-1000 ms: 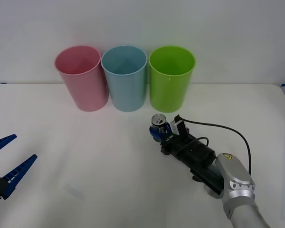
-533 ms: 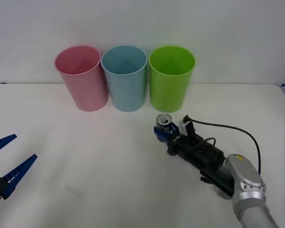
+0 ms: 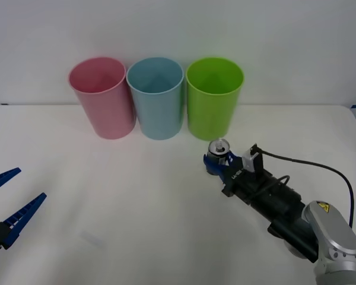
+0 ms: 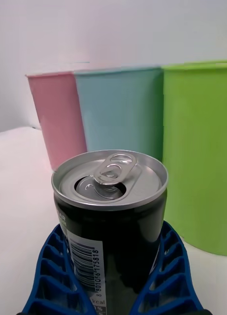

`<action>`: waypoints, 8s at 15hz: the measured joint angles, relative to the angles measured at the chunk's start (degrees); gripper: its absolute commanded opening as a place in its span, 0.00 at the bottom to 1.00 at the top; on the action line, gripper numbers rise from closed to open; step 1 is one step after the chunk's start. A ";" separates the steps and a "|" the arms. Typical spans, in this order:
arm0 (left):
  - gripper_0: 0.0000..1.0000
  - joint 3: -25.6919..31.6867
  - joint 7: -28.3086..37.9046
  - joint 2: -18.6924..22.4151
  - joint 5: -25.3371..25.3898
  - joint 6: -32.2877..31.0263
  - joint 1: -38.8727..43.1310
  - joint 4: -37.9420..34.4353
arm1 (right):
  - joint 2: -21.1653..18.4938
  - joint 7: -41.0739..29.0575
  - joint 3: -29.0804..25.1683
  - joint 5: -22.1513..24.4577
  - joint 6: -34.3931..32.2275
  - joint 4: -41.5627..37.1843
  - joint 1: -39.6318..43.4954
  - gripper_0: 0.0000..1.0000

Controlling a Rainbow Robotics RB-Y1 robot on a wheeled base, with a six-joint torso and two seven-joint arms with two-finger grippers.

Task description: Grasp the object on the table and drop it into the matching bin: aluminum can to the light blue bin, PET bottle to the pink bin.

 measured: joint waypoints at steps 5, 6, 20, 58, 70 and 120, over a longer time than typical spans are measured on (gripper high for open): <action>1.00 0.00 0.00 0.00 0.00 0.00 0.00 0.00 | -2.81 -10.88 1.52 0.17 1.18 -12.55 4.08 0.00; 1.00 0.00 0.00 0.00 0.00 0.00 0.00 0.00 | -3.06 -12.74 1.54 0.54 1.28 -14.37 4.21 0.00; 1.00 0.00 0.00 0.00 0.00 0.00 0.00 0.00 | -3.75 -41.23 1.20 12.64 4.30 -25.43 -4.20 0.00; 1.00 0.00 0.00 0.00 0.00 0.00 0.00 0.00 | 9.92 -42.58 -2.00 33.19 21.18 22.72 -45.47 0.00; 1.00 0.00 0.00 0.00 0.00 0.00 0.00 0.00 | 9.92 -42.34 0.12 31.77 21.57 22.74 -45.42 0.34; 1.00 0.00 0.00 0.00 0.00 0.00 0.00 0.00 | -23.60 -2.78 -0.60 -12.64 3.42 -19.82 13.58 1.00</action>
